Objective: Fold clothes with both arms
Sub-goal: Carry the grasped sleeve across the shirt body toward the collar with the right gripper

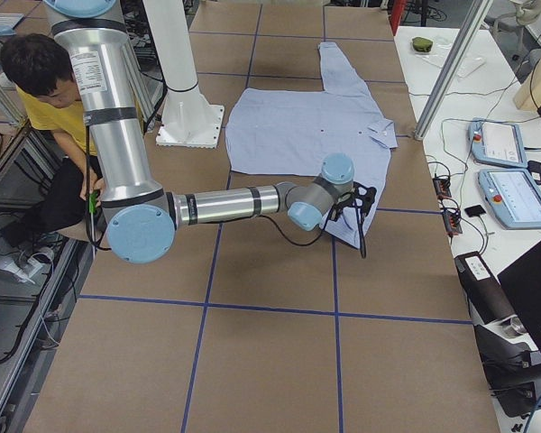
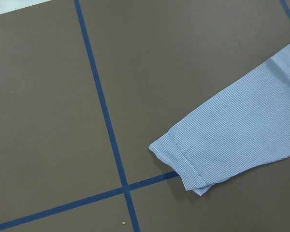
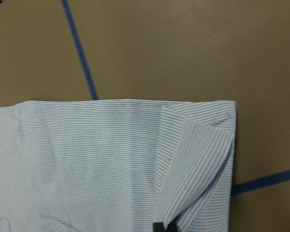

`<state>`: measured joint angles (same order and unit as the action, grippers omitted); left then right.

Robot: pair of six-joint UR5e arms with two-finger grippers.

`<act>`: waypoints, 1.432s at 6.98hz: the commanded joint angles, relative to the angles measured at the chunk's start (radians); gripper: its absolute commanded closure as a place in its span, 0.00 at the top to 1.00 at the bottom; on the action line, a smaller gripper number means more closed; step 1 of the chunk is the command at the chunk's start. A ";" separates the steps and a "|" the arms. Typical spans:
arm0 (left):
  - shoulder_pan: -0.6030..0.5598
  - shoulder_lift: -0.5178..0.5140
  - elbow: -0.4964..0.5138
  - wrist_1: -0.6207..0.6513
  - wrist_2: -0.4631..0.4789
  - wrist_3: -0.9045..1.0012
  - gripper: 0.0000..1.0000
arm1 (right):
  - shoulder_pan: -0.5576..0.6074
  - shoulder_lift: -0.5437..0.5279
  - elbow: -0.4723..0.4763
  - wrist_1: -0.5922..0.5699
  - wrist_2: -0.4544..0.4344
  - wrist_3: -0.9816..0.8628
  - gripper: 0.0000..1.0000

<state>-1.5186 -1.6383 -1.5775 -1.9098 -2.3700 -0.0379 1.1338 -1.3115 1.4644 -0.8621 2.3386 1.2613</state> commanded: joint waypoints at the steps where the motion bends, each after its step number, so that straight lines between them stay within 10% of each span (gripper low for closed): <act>1: 0.000 0.000 0.001 0.000 0.000 -0.002 0.99 | -0.131 0.195 -0.005 -0.130 -0.097 0.094 0.00; 6: 0.000 0.000 -0.007 -0.002 -0.002 -0.002 0.99 | -0.438 0.686 -0.288 -0.180 -0.448 0.339 0.00; 10: 0.000 0.005 -0.004 0.000 -0.002 -0.002 0.99 | -0.515 0.791 -0.357 -0.178 -0.556 0.389 0.00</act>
<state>-1.5186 -1.6363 -1.5813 -1.9100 -2.3704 -0.0399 0.6426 -0.5591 1.1414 -1.0412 1.8194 1.6439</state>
